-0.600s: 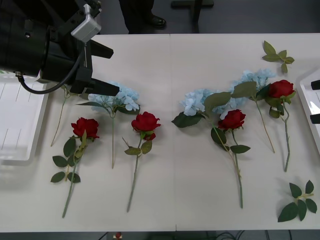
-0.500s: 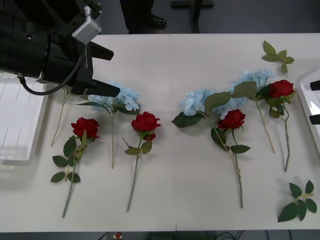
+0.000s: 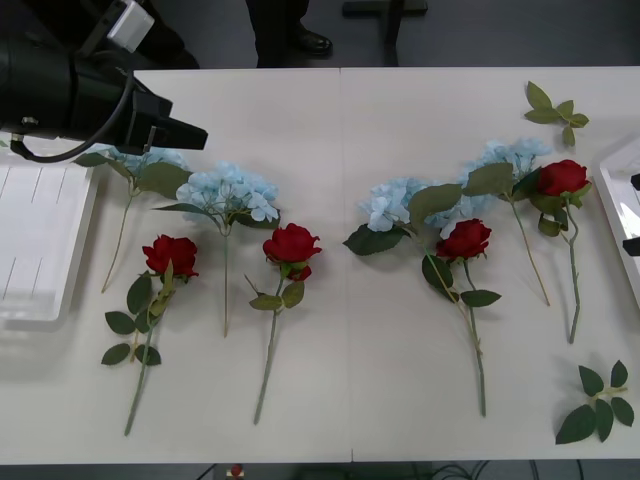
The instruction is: Place the red flowers into the right box and the blue flowers into the left box. If a person shows an open palm, hand one flower to the person first, then continue sorting.
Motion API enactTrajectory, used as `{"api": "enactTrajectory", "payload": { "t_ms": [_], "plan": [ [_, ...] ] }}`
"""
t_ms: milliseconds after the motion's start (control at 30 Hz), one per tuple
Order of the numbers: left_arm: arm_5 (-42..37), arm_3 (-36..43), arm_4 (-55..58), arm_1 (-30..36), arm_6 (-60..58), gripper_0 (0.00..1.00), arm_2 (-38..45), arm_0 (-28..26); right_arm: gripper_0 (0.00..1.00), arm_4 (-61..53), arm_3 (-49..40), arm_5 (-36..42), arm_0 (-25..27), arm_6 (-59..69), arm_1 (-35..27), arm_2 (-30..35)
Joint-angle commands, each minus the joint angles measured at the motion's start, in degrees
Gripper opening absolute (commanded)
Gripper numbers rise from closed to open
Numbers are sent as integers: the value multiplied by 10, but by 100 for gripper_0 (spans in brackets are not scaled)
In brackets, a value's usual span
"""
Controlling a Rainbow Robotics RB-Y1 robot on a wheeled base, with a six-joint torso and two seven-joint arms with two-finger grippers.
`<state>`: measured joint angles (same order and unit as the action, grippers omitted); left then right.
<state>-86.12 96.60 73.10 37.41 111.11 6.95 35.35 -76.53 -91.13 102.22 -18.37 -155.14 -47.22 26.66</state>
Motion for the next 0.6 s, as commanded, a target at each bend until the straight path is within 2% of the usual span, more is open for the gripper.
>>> {"api": "enactTrajectory", "payload": {
  "t_ms": [33,367,467,600],
  "plan": [
    [36,2,-97,20,-52,100,8,-22,100,67,-15,-14,-10,124,-31,5],
    [113,-6,-307,13,-185,100,-20,-101,100,180,-15,-54,-9,424,-30,-62],
    [116,-17,-348,7,-199,100,-34,-99,100,201,-15,-81,-10,489,-30,-94],
    [138,-72,-383,-14,-194,100,-45,-74,100,210,-13,-120,-10,573,-30,-134]
  ]
}}
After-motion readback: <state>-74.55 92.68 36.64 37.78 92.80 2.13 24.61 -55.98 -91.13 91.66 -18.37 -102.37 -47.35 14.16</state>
